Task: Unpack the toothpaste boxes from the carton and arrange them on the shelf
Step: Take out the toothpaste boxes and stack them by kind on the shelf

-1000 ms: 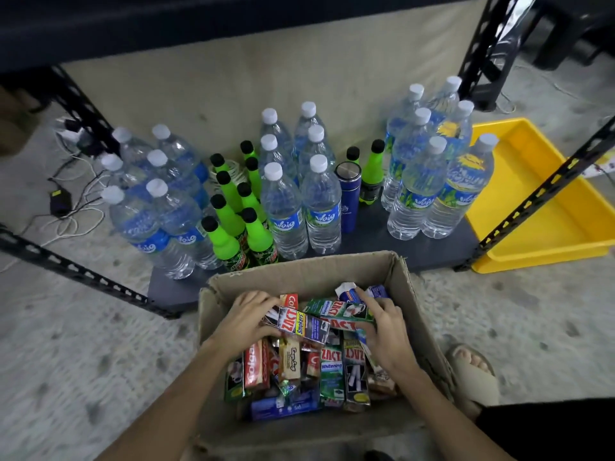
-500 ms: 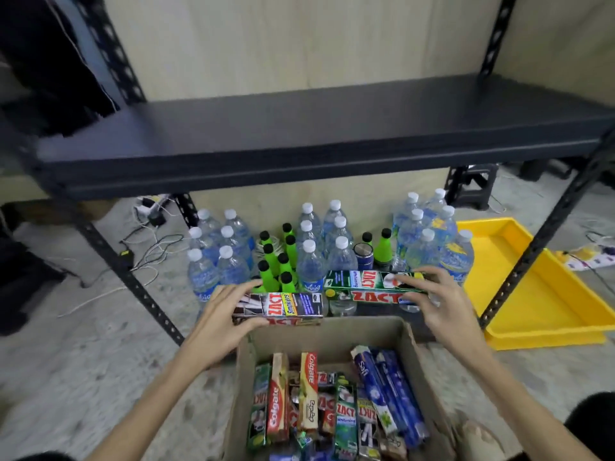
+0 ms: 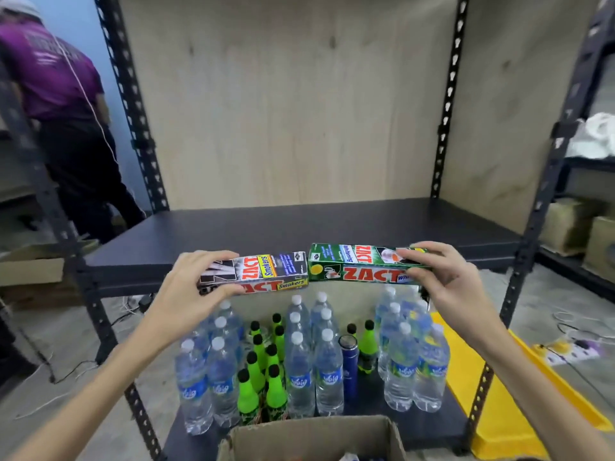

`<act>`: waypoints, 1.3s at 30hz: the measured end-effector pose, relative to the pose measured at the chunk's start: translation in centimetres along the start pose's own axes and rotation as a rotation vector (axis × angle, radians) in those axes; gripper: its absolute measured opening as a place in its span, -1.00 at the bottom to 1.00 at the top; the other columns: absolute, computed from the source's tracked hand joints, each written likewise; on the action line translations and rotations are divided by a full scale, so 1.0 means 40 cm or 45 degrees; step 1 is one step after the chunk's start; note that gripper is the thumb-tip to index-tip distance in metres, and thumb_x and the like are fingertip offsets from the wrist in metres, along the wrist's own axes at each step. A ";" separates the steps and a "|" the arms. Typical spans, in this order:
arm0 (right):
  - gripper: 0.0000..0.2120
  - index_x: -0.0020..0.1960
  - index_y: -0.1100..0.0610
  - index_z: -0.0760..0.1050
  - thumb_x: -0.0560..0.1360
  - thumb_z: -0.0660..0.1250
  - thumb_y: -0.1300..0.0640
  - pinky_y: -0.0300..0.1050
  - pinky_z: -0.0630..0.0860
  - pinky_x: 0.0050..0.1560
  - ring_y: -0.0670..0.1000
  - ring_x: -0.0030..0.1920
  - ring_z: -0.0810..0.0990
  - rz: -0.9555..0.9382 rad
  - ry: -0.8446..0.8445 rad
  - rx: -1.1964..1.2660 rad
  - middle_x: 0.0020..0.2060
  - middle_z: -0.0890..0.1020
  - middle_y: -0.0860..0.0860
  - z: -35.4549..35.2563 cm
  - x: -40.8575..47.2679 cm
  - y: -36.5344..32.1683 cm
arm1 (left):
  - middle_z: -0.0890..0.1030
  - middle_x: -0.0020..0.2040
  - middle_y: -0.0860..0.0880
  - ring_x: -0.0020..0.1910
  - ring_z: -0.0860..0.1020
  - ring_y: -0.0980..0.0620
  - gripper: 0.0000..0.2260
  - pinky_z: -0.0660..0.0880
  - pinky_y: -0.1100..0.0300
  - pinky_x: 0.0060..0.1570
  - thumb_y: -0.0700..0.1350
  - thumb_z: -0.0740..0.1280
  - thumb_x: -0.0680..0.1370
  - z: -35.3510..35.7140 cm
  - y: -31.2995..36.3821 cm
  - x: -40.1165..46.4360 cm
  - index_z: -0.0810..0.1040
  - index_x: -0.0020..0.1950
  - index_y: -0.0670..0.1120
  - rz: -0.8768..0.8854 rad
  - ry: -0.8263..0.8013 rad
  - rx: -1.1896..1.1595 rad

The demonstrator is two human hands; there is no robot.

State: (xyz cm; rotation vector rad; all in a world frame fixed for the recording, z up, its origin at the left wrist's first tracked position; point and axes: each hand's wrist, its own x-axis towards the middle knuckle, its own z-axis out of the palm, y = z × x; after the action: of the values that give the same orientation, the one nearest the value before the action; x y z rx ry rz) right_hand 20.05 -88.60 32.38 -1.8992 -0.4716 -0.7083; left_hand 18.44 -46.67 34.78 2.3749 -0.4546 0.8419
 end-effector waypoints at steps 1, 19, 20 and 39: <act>-0.70 0.21 -0.07 0.65 0.56 0.38 0.22 -0.11 0.59 0.11 -0.02 0.27 0.54 -0.014 0.012 -0.003 0.20 0.53 -0.09 -0.001 0.024 -0.002 | 0.57 0.11 0.31 0.19 0.44 0.11 -0.55 0.42 0.03 0.20 0.25 0.41 0.41 -0.002 0.000 0.026 0.56 0.26 0.17 0.006 0.023 0.013; -0.64 0.32 -0.18 0.54 0.56 0.41 0.06 -0.18 0.40 0.26 -0.09 0.25 0.45 0.223 -0.412 -0.432 0.21 0.47 -0.09 -0.060 0.405 0.216 | 0.38 0.21 0.02 0.31 0.26 -0.01 -0.66 0.27 0.05 0.35 0.14 0.46 0.50 0.270 -0.074 0.434 0.55 0.26 0.22 -0.254 -0.283 0.063; -0.60 0.33 -0.19 0.53 0.52 0.45 0.01 -0.16 0.40 0.26 -0.09 0.23 0.45 0.210 -0.446 -0.473 0.20 0.46 -0.09 -0.066 0.419 0.227 | 0.37 0.22 0.00 0.33 0.26 -0.02 -0.65 0.26 0.06 0.35 0.12 0.46 0.51 0.285 -0.073 0.448 0.55 0.28 0.20 -0.271 -0.281 0.058; -0.67 0.13 -0.31 0.47 0.46 0.51 -0.07 0.09 0.49 0.27 0.03 0.20 0.50 0.345 -0.344 -0.492 0.26 0.52 0.02 -0.044 0.735 0.564 | 0.29 0.30 -0.15 0.29 0.38 -0.12 -0.23 0.39 0.06 0.27 0.13 0.56 0.41 0.604 -0.119 0.739 0.24 0.40 -0.18 -0.537 0.004 0.012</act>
State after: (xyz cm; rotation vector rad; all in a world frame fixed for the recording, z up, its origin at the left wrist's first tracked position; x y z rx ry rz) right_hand 55.33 -99.18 36.96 -2.3831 -0.2444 -0.3819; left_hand 53.88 -61.47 36.90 2.3540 0.0564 0.6505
